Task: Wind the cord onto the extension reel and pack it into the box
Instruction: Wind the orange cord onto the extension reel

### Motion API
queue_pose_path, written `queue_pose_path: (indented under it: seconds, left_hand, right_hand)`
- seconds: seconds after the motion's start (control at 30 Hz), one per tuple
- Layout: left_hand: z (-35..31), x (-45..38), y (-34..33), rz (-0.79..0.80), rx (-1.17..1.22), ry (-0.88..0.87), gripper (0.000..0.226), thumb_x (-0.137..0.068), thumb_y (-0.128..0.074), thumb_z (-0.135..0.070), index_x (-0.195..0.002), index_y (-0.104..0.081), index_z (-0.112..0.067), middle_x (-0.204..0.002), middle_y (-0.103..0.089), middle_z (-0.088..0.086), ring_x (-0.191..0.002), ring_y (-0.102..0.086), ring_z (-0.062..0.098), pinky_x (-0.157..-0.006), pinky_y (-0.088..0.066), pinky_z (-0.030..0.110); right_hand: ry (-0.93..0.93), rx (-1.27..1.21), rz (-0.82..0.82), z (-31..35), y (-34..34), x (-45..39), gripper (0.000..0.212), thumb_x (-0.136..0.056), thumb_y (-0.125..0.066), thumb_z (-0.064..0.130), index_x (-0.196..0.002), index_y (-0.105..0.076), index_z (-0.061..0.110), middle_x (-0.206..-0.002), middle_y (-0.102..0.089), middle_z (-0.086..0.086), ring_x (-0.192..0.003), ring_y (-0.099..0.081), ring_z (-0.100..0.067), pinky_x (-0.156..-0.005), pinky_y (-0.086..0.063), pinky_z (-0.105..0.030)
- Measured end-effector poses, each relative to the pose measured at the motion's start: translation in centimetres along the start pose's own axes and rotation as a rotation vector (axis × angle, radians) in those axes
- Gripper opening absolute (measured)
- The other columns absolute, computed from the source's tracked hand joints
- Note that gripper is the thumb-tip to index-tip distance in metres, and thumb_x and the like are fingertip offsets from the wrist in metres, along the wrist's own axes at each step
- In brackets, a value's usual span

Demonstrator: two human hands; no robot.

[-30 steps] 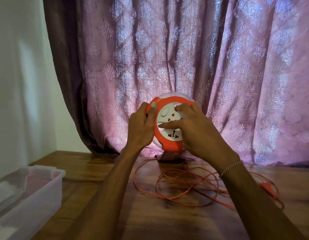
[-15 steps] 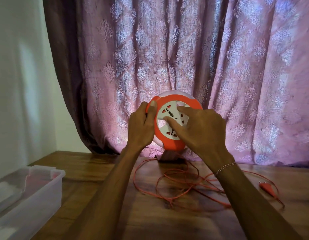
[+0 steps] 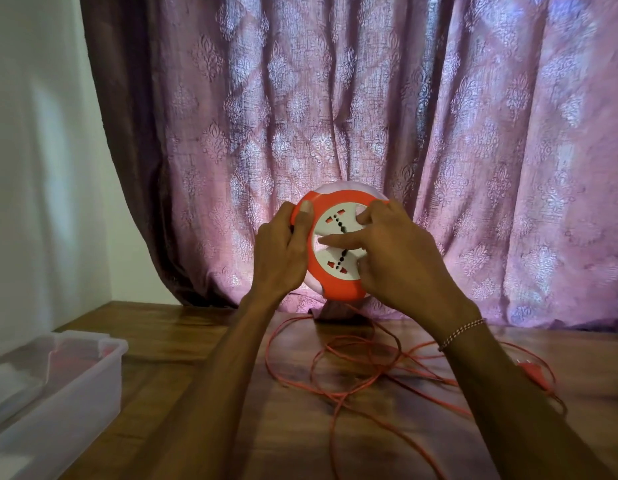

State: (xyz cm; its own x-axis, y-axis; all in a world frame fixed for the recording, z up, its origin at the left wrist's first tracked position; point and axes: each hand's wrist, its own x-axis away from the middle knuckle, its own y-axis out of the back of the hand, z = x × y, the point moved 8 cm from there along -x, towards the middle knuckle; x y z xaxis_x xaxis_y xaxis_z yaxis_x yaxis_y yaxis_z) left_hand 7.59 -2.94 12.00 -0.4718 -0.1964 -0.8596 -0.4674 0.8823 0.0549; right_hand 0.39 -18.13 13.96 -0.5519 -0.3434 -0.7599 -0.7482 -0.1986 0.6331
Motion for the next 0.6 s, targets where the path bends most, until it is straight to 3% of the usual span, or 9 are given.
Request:
queue_pose_path:
  seconds: [0.07,0.13,0.2,0.33,0.43,0.53,0.6]
  left_hand:
    - [0.0,0.0,0.1,-0.022,-0.022,-0.002,0.051,-0.098,-0.035,-0.064,-0.07,-0.045,-0.023,-0.057,-0.055,-0.003,-0.055,-0.05,0.01,-0.057,-0.044,0.042]
    - [0.1,-0.2,0.2,-0.025,-0.011,0.008,0.055,-0.099,-0.036,-0.063,-0.074,-0.049,-0.016,-0.06,-0.058,0.002,-0.058,-0.054,0.018,-0.059,-0.047,0.048]
    - [0.3,-0.2,0.2,-0.019,0.006,0.014,0.057,-0.101,-0.037,-0.062,-0.078,-0.053,-0.013,-0.063,-0.062,0.004,-0.062,-0.06,0.023,-0.06,-0.05,0.051]
    - [0.4,-0.2,0.2,-0.016,-0.003,0.013,0.055,-0.099,-0.035,-0.065,-0.077,-0.053,-0.018,-0.064,-0.064,0.0,-0.059,-0.059,0.01,-0.057,-0.049,0.04]
    - [0.6,-0.2,0.2,-0.018,0.022,0.025,0.056,-0.099,-0.035,-0.066,-0.077,-0.054,-0.017,-0.065,-0.063,0.0,-0.059,-0.058,0.011,-0.059,-0.051,0.044]
    - [0.8,-0.3,0.3,-0.017,0.036,0.033,0.057,-0.099,-0.036,-0.066,-0.079,-0.055,-0.015,-0.068,-0.066,0.004,-0.062,-0.061,0.017,-0.063,-0.053,0.05]
    - [0.7,-0.3,0.4,-0.021,0.036,0.028,0.056,-0.099,-0.036,-0.066,-0.078,-0.053,-0.017,-0.066,-0.064,0.0,-0.059,-0.058,0.009,-0.062,-0.053,0.05]
  right_hand:
    - [-0.082,-0.015,-0.052,-0.7,0.1,0.2,0.053,-0.076,-0.069,0.041,-0.125,-0.055,0.054,-0.114,-0.059,-0.004,-0.113,-0.051,-0.027,-0.077,-0.049,-0.037]
    - [-0.185,-0.069,-0.129,-1.6,0.3,0.1,0.056,-0.074,-0.065,0.062,-0.128,-0.056,0.05,-0.11,-0.07,0.001,-0.106,-0.061,-0.027,-0.08,-0.051,-0.036]
    - [-0.262,-0.147,-0.212,-2.4,0.6,0.2,0.056,-0.077,-0.059,0.069,-0.125,-0.063,0.041,-0.107,-0.074,0.0,-0.1,-0.066,-0.029,-0.083,-0.055,-0.039]
    - [-0.243,-0.173,-0.26,-2.0,1.3,0.3,0.049,-0.083,-0.06,0.062,-0.12,-0.069,0.032,-0.106,-0.075,-0.003,-0.096,-0.068,-0.03,-0.082,-0.056,-0.042]
    - [-0.192,-0.164,-0.231,-1.8,1.8,0.2,0.041,-0.084,-0.065,0.05,-0.119,-0.069,0.029,-0.102,-0.075,0.001,-0.098,-0.066,-0.025,-0.082,-0.055,-0.039]
    - [-0.065,-0.191,-0.137,-1.3,1.5,-0.3,0.029,-0.088,-0.066,0.026,-0.116,-0.07,0.029,-0.115,-0.062,-0.002,-0.113,-0.052,-0.025,-0.088,-0.05,-0.043]
    - [-0.002,-0.234,-0.006,-0.8,0.6,-0.4,0.037,-0.087,-0.063,0.009,-0.115,-0.071,0.032,-0.129,-0.053,-0.006,-0.125,-0.041,-0.028,-0.097,-0.045,-0.046]
